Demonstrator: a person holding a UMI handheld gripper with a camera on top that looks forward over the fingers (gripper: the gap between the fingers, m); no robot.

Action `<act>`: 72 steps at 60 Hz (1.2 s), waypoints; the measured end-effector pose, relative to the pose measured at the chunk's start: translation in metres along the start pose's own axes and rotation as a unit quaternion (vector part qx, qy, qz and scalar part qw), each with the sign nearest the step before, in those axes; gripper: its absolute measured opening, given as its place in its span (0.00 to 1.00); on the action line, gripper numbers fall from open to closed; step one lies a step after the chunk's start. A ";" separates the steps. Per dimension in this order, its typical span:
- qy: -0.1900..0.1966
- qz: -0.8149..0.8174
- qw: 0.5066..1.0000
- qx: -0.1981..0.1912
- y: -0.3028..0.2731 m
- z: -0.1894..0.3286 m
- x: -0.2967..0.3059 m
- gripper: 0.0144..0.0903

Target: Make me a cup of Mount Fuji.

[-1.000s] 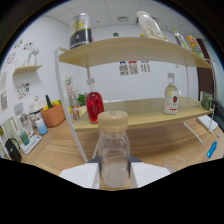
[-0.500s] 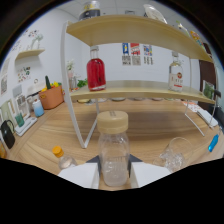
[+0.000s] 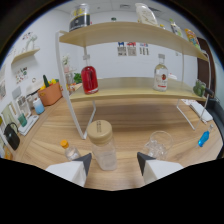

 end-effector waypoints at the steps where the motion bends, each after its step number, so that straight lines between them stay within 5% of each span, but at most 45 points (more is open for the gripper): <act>1: 0.002 0.000 1.000 0.000 -0.003 -0.005 0.002 0.93; 29: 0.075 0.001 0.996 -0.045 -0.102 -0.148 0.071 0.93; 41: 0.074 -0.033 0.996 0.037 -0.231 -0.182 0.076 0.95; 57: 0.048 -0.027 0.974 0.219 -0.382 -0.157 0.081 0.95; 72: 0.045 -0.021 0.976 0.212 -0.379 -0.067 0.096 0.89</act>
